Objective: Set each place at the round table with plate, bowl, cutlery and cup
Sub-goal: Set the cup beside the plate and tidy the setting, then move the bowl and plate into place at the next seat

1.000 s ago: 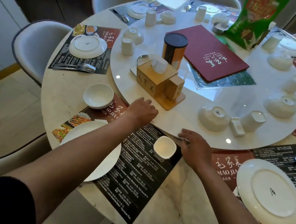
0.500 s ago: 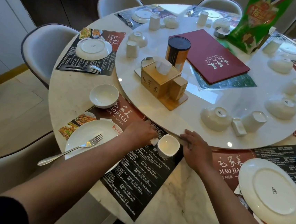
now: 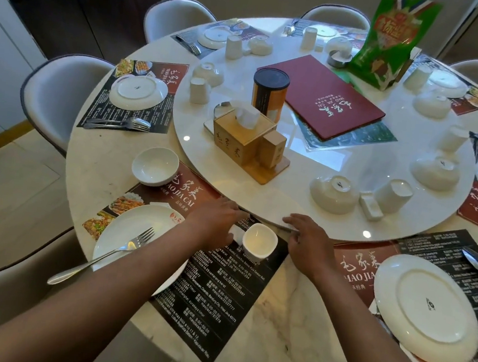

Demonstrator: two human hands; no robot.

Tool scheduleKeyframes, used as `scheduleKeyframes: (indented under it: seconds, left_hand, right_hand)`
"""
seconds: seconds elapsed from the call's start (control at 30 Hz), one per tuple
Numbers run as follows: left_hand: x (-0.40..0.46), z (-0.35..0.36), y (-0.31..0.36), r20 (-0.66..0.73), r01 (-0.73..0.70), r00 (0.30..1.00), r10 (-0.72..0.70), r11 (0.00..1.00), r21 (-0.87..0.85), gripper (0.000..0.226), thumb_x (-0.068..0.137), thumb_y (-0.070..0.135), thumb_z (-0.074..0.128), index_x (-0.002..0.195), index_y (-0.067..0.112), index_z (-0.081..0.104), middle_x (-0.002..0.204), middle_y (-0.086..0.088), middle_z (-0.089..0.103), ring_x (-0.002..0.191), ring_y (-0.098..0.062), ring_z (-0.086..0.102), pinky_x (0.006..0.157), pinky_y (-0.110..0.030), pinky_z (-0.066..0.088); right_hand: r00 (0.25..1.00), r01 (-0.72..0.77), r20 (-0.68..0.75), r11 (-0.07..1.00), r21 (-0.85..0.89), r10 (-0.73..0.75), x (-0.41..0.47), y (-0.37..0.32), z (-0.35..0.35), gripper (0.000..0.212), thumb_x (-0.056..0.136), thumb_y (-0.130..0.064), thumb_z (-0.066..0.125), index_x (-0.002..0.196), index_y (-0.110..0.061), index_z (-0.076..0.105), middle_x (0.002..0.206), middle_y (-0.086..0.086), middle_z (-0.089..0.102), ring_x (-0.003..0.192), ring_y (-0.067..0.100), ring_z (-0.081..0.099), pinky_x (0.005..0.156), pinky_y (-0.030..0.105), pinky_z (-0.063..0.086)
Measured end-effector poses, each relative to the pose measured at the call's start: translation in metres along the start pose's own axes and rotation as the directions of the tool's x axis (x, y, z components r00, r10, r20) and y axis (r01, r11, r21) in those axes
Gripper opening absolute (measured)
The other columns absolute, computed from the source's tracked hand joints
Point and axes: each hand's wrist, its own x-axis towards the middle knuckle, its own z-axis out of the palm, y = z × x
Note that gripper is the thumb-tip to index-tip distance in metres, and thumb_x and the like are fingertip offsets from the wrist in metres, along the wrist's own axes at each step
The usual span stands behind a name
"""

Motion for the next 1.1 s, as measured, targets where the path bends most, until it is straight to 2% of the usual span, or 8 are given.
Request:
scheduleKeyframes:
  seconds: [0.13,0.27,0.4,0.53,0.73,0.9,0.97,1.1]
  left_hand:
    - [0.013,-0.02,0.007,-0.13,0.108,0.983,-0.127,0.983,-0.147,0.052,0.096,0.042,0.056,0.146,0.032,0.046,0.145,0.002,0.053,0.132,-0.019,0.047,0.103,-0.044,0.047]
    - [0.044,-0.034,0.039,-0.205,0.133,0.962,-0.18,0.966,-0.224,0.064,0.097,0.06,0.049,0.152,0.029,0.037,0.151,-0.002,0.046,0.14,-0.023,0.039,0.109,-0.044,0.04]
    - [0.078,-0.03,0.078,-0.23,0.18,0.95,-0.21,0.973,-0.145,0.077,0.096,0.067,0.041,0.158,0.03,0.017,0.161,-0.009,0.03,0.15,-0.031,0.021,0.119,-0.049,0.026]
    - [0.097,-0.023,0.094,-0.151,0.228,0.96,-0.238,0.971,-0.076,0.081,0.097,0.067,0.038,0.16,0.028,0.005,0.165,-0.015,0.017,0.153,-0.036,0.008,0.122,-0.053,0.016]
    - [0.099,-0.018,0.096,-0.086,0.253,0.962,-0.26,0.964,-0.079,0.079,0.098,0.064,0.041,0.16,0.028,0.008,0.165,-0.016,0.017,0.153,-0.037,0.008,0.122,-0.054,0.013]
    - [0.091,-0.025,0.094,-0.082,0.259,0.962,-0.261,0.965,-0.04,0.076,0.099,0.061,0.041,0.159,0.026,0.01,0.162,-0.016,0.023,0.151,-0.037,0.013,0.12,-0.054,0.016]
    - [0.085,-0.029,0.096,-0.084,0.254,0.963,-0.257,0.966,-0.04,0.075,0.099,0.058,0.042,0.159,0.025,0.011,0.161,-0.016,0.025,0.15,-0.037,0.014,0.119,-0.054,0.017]
    - [0.072,-0.033,0.1,-0.126,0.22,0.966,-0.226,0.974,-0.062,0.072,0.099,0.053,0.046,0.158,0.026,0.015,0.159,-0.015,0.028,0.149,-0.036,0.017,0.118,-0.053,0.019]
  right_hand:
    - [0.983,0.012,-0.183,0.998,-0.069,-0.024,0.013,0.008,-0.024,0.035,0.091,-0.021,0.063,0.126,-0.026,0.065,0.13,-0.004,0.06,0.118,0.018,0.054,0.084,0.028,0.045]
    - [0.973,-0.047,-0.231,0.975,-0.217,-0.005,0.038,0.025,-0.049,0.054,0.082,-0.029,0.072,0.134,-0.024,0.059,0.137,0.003,0.056,0.125,0.027,0.048,0.094,0.04,0.048]
    - [0.997,-0.072,-0.064,0.886,-0.457,0.048,0.064,0.038,-0.073,0.092,0.075,-0.036,0.08,0.152,-0.028,0.03,0.157,0.007,0.027,0.143,0.032,0.025,0.107,0.045,0.04]
    - [0.98,-0.012,0.147,0.772,-0.635,0.137,0.094,0.042,-0.096,0.12,0.071,-0.029,0.085,0.158,-0.03,0.002,0.165,0.01,-0.003,0.151,0.037,0.004,0.113,0.048,0.034]
    - [0.922,0.178,0.361,0.674,-0.717,0.14,0.131,0.038,-0.109,0.127,0.065,-0.028,0.09,0.158,-0.035,0.003,0.165,0.005,0.007,0.143,0.031,0.029,0.101,0.047,0.048]
    - [0.921,0.268,0.383,0.604,-0.751,0.068,0.131,0.031,-0.106,0.123,0.063,-0.029,0.091,0.157,-0.037,0.012,0.16,0.004,0.022,0.134,0.03,0.04,0.094,0.04,0.049]
    - [0.943,0.247,0.332,0.633,-0.733,0.017,0.123,0.027,-0.109,0.12,0.06,-0.032,0.093,0.154,-0.035,0.018,0.152,0.005,0.031,0.127,0.029,0.046,0.088,0.038,0.049]
    - [0.99,0.112,0.128,0.844,-0.524,-0.052,0.082,0.024,-0.12,0.123,0.053,-0.047,0.091,0.149,-0.035,0.016,0.142,0.006,0.034,0.116,0.034,0.055,0.084,0.041,0.052]
